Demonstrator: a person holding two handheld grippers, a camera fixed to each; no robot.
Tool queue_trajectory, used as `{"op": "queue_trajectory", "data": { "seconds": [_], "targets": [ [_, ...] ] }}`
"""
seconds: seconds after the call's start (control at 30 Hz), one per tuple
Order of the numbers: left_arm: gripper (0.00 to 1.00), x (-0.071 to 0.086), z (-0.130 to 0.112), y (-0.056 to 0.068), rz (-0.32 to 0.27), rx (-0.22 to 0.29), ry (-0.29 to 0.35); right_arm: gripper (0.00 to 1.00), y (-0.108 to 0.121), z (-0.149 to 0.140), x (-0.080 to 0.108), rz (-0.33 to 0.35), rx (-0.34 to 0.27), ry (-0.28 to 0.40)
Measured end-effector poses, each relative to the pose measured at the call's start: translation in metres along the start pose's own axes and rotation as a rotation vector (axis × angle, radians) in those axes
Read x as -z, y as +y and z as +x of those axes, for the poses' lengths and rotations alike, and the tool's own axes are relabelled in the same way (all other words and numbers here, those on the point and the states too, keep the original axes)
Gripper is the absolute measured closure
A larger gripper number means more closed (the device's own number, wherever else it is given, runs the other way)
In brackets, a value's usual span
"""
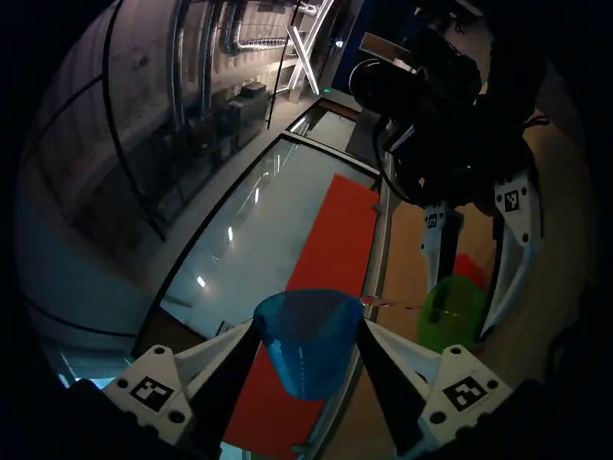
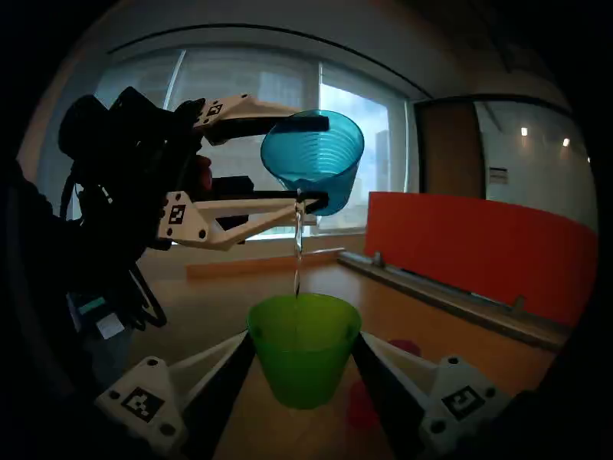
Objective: Pour water
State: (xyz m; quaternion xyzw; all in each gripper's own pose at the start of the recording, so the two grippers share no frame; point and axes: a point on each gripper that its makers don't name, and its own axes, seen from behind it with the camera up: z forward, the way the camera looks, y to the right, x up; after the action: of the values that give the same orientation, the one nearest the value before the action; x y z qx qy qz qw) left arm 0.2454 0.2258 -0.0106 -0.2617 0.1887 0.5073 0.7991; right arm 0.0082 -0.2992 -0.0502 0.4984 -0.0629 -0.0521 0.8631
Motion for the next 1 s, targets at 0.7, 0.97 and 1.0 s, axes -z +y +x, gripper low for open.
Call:
{"op": "queue_trajectory", "data": {
  "seconds": [0.7, 0.97, 1.0],
  "targets": [
    [0.14, 0.0012, 0.0047, 0.0010, 0.001, -0.068, -0.004, 0.10, 0.0012, 0.0024, 0.0041, -0.005, 0.005, 0.006],
    [0.14, 0.0014, 0.0073, -0.0047, 0.014, -0.102, -0.005, 0.10, 0.0024, 0.0026, 0.0047, -0.008, 0.010, 0.008],
    [0.14, 0.0014, 0.0081, -0.0052, 0.015, -0.108, -0.004, 0.10, 0.0024, 0.0029, 0.0047, -0.009, 0.011, 0.009]
  ]
}}
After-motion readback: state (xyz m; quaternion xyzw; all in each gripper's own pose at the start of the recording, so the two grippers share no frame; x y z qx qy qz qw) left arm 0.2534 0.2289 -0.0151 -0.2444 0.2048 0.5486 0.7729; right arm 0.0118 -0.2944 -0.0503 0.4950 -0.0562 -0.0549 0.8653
